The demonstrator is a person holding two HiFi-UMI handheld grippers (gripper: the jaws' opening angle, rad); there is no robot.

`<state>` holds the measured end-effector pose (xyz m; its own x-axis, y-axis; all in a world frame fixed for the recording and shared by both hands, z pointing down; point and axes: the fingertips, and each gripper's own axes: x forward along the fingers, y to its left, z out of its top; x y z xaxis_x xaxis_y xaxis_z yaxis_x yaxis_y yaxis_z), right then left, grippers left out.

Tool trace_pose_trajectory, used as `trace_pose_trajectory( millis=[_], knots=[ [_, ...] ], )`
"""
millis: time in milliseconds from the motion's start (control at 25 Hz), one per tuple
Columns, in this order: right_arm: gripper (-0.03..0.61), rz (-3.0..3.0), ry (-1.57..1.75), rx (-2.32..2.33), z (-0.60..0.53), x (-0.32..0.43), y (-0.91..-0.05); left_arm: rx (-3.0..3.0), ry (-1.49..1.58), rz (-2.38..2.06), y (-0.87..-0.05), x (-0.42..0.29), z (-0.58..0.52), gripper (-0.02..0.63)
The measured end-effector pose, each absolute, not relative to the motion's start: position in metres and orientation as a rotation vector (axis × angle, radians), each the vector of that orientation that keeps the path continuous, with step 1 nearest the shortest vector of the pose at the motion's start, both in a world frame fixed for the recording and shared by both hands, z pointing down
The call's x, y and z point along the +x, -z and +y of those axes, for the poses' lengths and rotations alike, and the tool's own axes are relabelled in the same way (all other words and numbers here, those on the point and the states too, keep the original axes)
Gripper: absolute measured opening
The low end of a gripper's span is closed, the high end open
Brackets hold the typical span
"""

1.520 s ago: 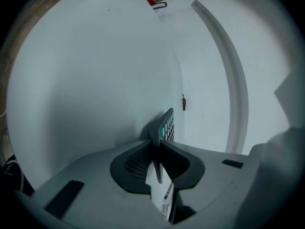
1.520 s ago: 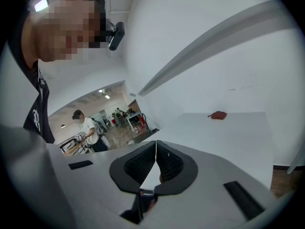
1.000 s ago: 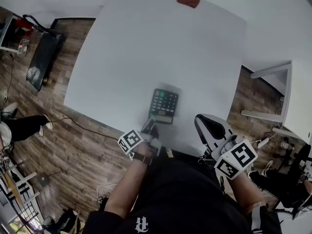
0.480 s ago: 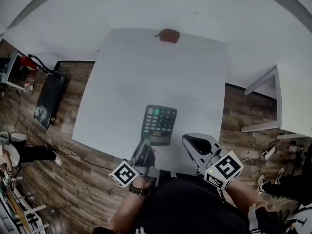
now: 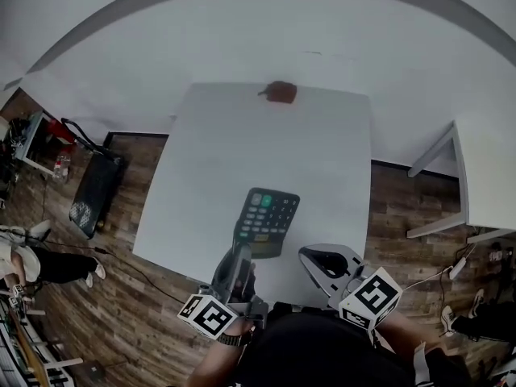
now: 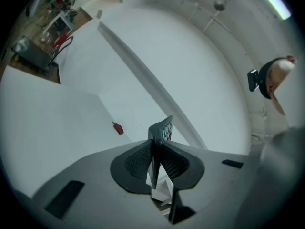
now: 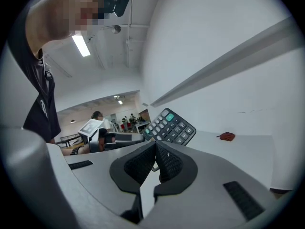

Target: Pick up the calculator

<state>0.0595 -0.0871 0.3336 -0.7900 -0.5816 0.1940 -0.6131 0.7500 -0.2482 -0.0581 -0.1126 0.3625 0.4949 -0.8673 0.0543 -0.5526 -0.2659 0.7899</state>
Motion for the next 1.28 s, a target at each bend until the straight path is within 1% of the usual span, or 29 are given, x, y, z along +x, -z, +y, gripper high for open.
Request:
trace_pose_trajectory(
  millis=[400, 1280],
  knots=[
    [0.014, -2.859, -0.376, 0.904, -0.068, 0.049, -0.328, 2.079, 0.482, -1.226, -0.339, -0.056, -0.098, 0.049],
    [0.014, -2.86, -0.342, 0.889, -0.06, 0.045, -0.325, 2.078, 0.499, -1.229, -0.334, -0.058, -0.092, 0.048]
  ],
)
